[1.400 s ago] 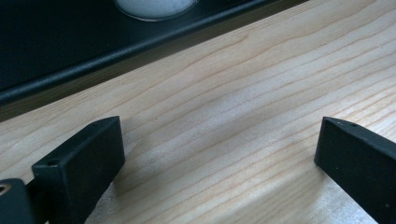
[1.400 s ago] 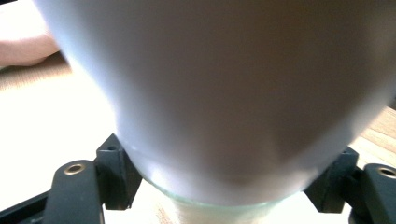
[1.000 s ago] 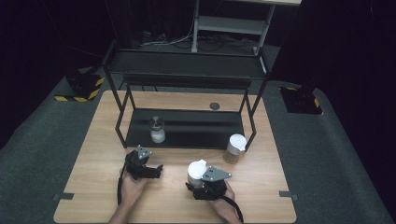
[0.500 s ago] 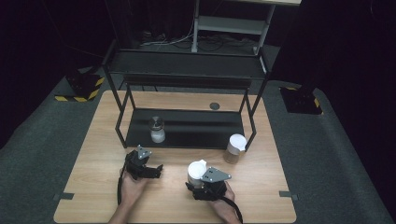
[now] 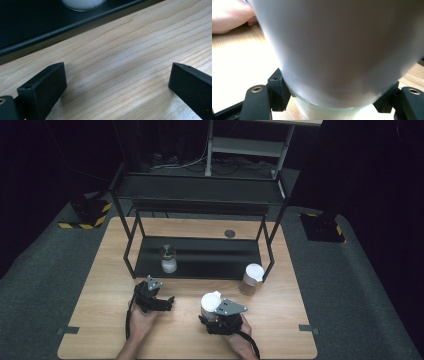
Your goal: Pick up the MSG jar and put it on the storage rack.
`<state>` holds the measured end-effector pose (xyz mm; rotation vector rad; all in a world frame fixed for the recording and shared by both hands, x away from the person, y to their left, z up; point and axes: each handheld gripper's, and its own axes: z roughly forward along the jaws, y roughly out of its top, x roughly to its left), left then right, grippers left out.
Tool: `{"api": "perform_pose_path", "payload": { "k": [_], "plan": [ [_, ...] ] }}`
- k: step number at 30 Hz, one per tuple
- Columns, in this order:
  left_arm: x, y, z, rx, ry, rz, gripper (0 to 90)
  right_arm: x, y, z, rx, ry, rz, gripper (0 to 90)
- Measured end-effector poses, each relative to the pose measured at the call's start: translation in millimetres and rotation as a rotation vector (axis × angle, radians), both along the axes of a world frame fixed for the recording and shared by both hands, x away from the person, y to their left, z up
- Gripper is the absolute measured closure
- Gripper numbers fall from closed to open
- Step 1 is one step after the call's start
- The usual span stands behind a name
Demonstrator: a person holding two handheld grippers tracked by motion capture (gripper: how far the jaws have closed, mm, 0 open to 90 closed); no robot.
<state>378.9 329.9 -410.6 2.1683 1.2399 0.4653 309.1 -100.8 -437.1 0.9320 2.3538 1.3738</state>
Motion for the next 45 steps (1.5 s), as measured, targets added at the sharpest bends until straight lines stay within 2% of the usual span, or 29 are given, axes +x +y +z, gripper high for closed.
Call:
{"api": "perform_pose_path", "payload": {
  "k": [28,45],
  "plan": [
    [0.0,0.0,0.0,0.0,0.0,0.0,1.6,3.9,-11.6,15.4,0.01,-0.027,-0.013,30.5],
    [0.0,0.0,0.0,0.0,0.0,0.0,1.6,11.9,-9.2,22.9,0.014,-0.031,-0.037,30.5]
  ]
}}
